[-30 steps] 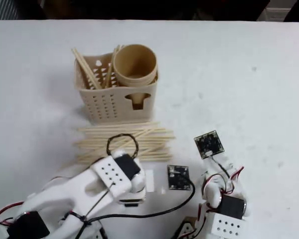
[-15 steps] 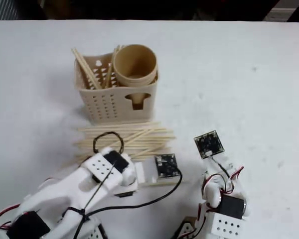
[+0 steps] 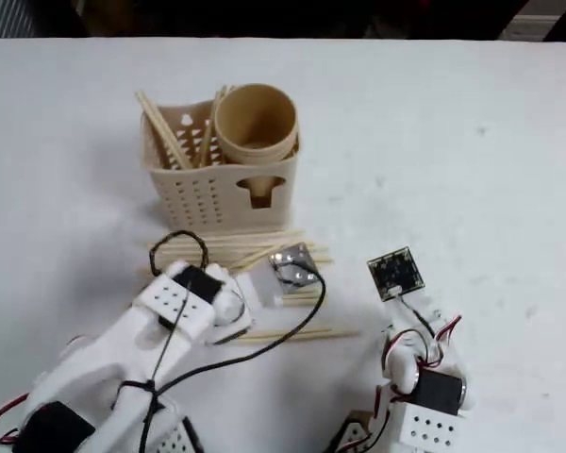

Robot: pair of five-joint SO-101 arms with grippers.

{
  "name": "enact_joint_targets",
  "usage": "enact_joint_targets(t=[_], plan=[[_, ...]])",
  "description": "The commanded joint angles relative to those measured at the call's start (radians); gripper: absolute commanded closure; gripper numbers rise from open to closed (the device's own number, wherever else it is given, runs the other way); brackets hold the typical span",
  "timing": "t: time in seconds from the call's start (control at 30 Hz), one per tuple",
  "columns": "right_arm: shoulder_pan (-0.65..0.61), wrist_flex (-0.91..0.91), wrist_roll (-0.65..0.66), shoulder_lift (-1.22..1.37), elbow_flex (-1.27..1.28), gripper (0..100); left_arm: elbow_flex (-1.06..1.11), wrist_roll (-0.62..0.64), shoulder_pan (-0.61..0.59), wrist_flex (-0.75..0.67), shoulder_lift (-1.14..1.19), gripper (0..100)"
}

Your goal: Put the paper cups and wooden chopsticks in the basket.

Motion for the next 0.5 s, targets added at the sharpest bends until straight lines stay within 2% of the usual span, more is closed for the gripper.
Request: enact_joint_targets(t=[0.0, 0.23, 0.33, 0.47], plan=[[-0.013, 0.002, 0.008, -0.01, 0.009, 96.6, -0.021, 0.015, -0.035, -0.058, -0.027, 95], [-0.013, 0.002, 0.008, -0.01, 0.009, 96.6, -0.035, 0.018, -0.012, -0.084, -0.027, 94], [-0.013, 0.002, 0.008, -0.01, 0.009, 96.6, -0.049, 0.06, -0.03, -0.124, -0.025, 94], [-0.013, 0.002, 0.008, -0.01, 0.009, 96.6, -0.18, 0.081, -0.076, -0.081, -0.002, 90]])
